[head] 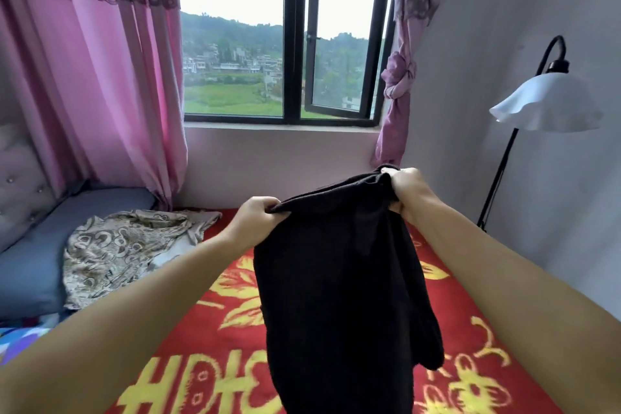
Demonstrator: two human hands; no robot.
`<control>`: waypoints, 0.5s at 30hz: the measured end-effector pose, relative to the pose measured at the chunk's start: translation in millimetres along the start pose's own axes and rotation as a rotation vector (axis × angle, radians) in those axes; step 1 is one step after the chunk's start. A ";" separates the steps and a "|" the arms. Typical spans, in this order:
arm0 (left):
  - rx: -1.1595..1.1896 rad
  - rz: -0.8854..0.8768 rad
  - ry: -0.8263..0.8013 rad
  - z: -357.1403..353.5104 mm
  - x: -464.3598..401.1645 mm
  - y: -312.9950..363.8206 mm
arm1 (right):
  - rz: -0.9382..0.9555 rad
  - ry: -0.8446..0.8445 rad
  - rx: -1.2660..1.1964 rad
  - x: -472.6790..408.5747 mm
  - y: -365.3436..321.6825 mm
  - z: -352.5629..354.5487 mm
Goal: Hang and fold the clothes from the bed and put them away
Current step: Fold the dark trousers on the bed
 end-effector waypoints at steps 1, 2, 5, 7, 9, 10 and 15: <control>0.032 0.025 -0.034 4.1 -4.0 5.8 | 0.014 0.016 0.058 -5.7 1.2 7.2; 0.059 0.064 -0.090 8.4 -7.1 11.0 | 0.019 0.033 0.120 -10.9 2.8 14.9; 0.126 0.218 -0.294 22.5 -10.0 25.8 | -0.008 0.158 0.217 -24.4 7.3 39.0; 0.288 0.321 -0.356 27.0 -9.3 37.0 | -0.016 0.189 0.147 -27.0 9.3 45.6; 0.455 0.404 -0.346 21.8 -6.8 50.5 | -0.026 0.063 -0.024 -20.4 10.4 42.5; 0.513 0.441 -0.327 16.2 -5.1 57.1 | 0.002 -0.019 -0.048 -13.5 9.4 38.1; 0.800 0.657 -0.133 -12.7 -5.2 85.0 | 0.361 -0.423 0.371 54.2 -6.8 2.7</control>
Point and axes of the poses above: each hand's wrist, its own x-axis away from the middle knuckle, its own z-axis out of the back of the hand, y = z × x, the point moved 1 cm from there along -x, towards the middle knuckle, and after that the axes turned 10 degrees about y, right-handed, at the moved point
